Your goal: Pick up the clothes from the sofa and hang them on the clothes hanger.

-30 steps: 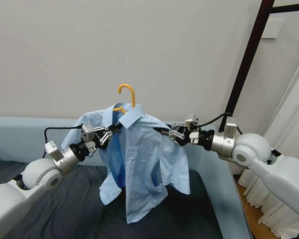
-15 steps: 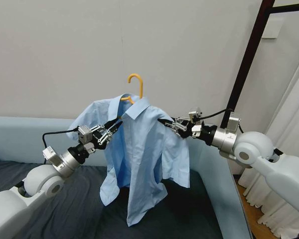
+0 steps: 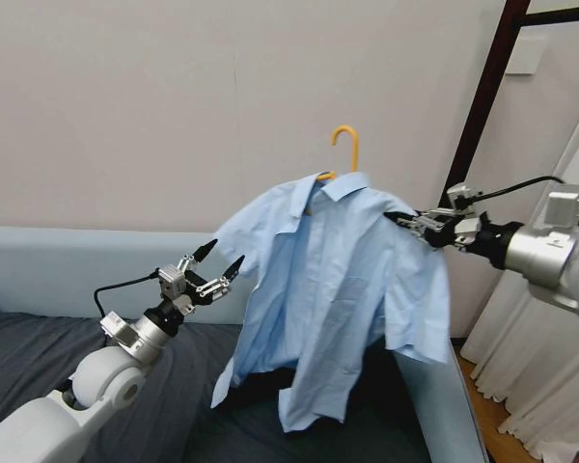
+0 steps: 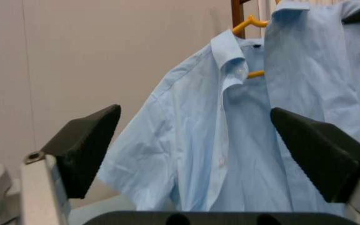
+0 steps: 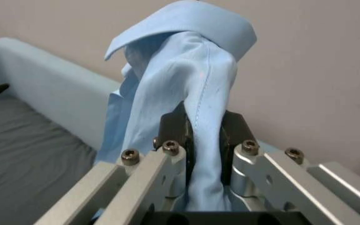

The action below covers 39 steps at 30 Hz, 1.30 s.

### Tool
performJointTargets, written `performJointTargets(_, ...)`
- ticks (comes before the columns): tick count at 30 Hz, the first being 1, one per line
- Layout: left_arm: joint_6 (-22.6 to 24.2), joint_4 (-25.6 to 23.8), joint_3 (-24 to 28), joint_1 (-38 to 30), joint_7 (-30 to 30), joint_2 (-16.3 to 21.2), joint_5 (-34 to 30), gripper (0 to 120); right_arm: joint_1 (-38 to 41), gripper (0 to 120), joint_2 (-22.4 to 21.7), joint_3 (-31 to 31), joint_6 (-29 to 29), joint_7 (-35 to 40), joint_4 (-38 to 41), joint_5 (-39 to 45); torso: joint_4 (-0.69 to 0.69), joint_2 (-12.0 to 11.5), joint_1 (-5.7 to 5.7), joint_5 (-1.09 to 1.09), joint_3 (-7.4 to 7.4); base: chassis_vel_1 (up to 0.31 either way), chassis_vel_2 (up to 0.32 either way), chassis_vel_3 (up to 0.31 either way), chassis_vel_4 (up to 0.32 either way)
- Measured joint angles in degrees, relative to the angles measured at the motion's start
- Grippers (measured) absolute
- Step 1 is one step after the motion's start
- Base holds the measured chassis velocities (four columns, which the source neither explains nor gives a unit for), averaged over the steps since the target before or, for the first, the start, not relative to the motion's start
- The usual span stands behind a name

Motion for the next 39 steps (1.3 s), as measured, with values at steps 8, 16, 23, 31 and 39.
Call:
performJointTargets(8, -0.7, 0.0, 0.2, 1.1, 0.3, -1.7, 2.0, 100, 0.6, 7, -8.2, 4.1, 2.6, 17.4, 6.0, 11.7, 0.0, 0.0, 0.0, -0.01, 0.0, 0.0, 0.0, 0.0, 0.0)
performJointTargets(16, -1.9, -1.0, -0.6, 2.7, 0.3, -3.1, 4.6, 100, 0.6, 7, -13.1, 8.7, 3.1, 33.3, 6.2, 18.9, 0.0, 0.0, 0.0, 0.0, 0.0, 0.0, 0.0, 0.0, 0.0)
performJointTargets(23, -2.9, -1.0, -1.6, 3.7, -0.1, -3.8, 5.4, 100, 0.0, 7, -15.2, 9.8, 3.1, 40.1, 0.6, 15.7, -0.01, 0.0, 0.0, -0.01, 0.0, 0.0, 0.0, 0.0, 0.0)
performJointTargets(31, -3.0, -0.9, 0.0, 1.5, -0.2, -3.6, 4.6, 100, -2.2, 7, -12.0, 7.5, 5.6, 39.9, -9.2, 4.5, -0.01, 0.0, 0.0, 0.0, 0.01, 0.0, 0.0, 0.0, 0.0)
performJointTargets(39, -2.2, 0.0, 0.9, 0.4, -0.1, -3.9, 4.0, 100, -2.8, 7, -3.3, 4.3, 6.6, 37.6, -16.8, -5.6, 0.02, 0.0, 0.01, 0.02, 0.01, 0.0, 0.0, 0.0, 0.0)
